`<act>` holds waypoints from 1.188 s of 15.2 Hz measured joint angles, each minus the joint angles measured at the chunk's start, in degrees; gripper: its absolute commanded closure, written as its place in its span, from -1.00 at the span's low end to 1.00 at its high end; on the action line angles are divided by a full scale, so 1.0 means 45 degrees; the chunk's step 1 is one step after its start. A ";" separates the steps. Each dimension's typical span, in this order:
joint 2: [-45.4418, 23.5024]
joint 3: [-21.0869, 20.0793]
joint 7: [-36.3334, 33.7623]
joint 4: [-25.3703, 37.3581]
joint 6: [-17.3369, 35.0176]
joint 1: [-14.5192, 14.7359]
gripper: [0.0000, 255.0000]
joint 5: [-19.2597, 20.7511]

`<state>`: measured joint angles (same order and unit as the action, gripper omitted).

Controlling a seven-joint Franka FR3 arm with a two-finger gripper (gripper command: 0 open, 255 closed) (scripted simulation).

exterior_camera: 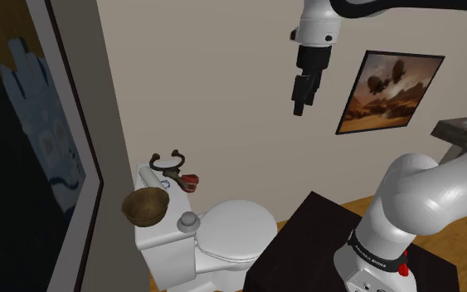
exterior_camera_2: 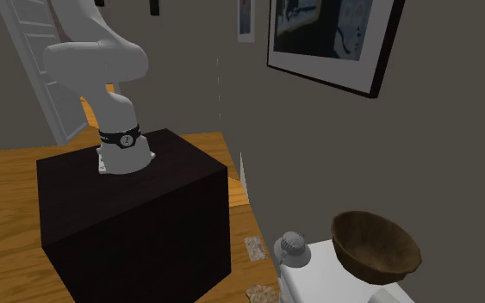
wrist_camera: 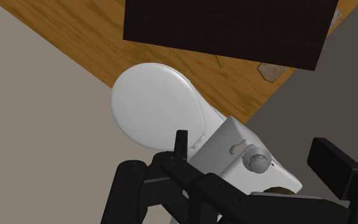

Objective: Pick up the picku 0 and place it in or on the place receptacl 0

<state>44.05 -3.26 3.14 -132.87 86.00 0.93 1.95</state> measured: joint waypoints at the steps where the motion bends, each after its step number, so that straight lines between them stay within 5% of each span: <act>1: 0.0000 0.0000 0.0000 0.0000 0.0000 0.0000 -1.00 0.0000; 18: -0.4730 -0.1067 -0.0766 -0.2219 0.7106 0.0528 -1.00 -0.0540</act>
<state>22.76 -8.06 -0.31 -142.86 117.97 3.30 -0.48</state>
